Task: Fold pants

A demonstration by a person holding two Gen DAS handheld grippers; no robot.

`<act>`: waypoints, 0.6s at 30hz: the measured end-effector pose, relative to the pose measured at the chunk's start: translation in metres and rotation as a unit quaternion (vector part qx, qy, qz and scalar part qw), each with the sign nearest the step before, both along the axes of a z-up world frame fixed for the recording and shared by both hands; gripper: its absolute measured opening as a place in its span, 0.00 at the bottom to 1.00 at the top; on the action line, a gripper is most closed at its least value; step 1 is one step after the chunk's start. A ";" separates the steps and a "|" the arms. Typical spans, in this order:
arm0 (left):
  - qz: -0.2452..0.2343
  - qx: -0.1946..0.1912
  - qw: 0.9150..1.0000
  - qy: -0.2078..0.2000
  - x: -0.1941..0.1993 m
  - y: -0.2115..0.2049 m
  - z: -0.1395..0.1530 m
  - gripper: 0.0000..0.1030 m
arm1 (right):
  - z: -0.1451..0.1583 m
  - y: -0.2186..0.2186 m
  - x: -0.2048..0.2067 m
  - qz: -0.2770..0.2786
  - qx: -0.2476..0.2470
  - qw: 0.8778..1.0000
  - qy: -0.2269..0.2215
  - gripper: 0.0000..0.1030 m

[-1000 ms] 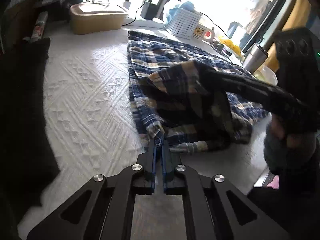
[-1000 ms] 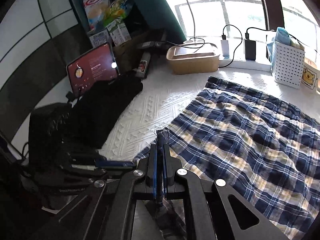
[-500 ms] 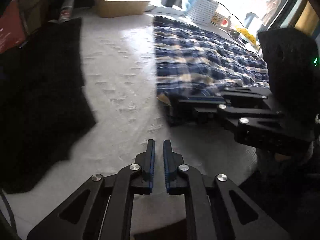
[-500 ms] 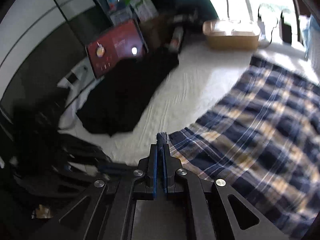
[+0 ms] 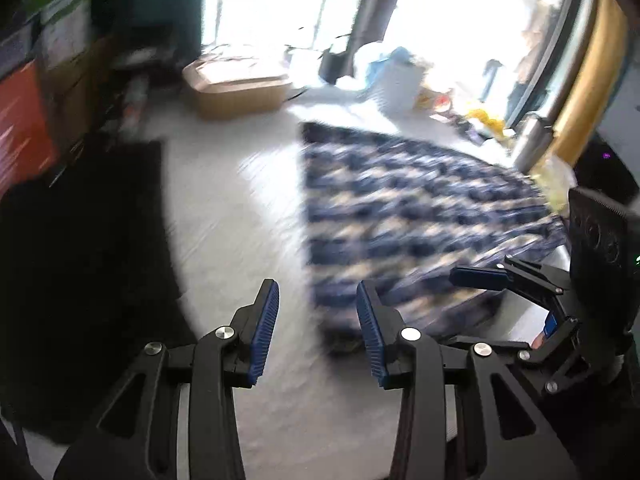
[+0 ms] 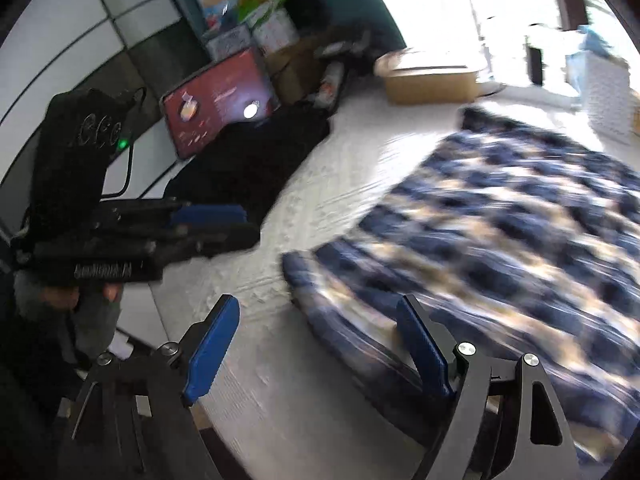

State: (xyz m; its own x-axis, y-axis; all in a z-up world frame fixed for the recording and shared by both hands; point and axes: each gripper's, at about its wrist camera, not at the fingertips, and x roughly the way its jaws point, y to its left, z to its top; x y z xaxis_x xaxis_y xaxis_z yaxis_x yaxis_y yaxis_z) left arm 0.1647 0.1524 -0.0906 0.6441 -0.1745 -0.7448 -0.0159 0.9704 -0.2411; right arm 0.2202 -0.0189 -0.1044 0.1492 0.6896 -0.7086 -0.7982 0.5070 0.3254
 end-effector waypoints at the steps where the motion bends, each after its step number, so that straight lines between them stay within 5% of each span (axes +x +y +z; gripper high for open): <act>1: -0.016 -0.003 1.000 -0.009 0.008 -0.012 0.004 0.39 | 0.006 -0.017 0.003 -0.023 -0.003 1.000 -0.010 0.80; 8: -0.107 -0.010 0.994 -0.013 0.041 -0.082 -0.002 0.39 | 0.022 -0.118 0.037 -0.179 -0.062 0.978 -0.082 0.79; 10: -0.124 -0.007 0.992 0.004 0.051 -0.100 -0.015 0.39 | 0.011 -0.135 0.052 -0.214 -0.102 0.968 -0.087 0.72; 18: -0.145 0.042 0.987 0.046 0.042 -0.133 -0.050 0.41 | -0.023 -0.140 0.047 -0.191 -0.175 0.961 -0.097 0.71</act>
State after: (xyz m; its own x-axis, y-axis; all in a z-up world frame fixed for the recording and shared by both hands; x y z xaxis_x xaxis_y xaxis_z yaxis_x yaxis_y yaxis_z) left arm 0.2062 0.0196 -0.1407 0.5046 -0.2774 -0.8176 0.2482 0.9536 -0.1703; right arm 0.2667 -0.1585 -0.1279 0.4967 0.2818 -0.8209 -0.5598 0.8268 -0.0549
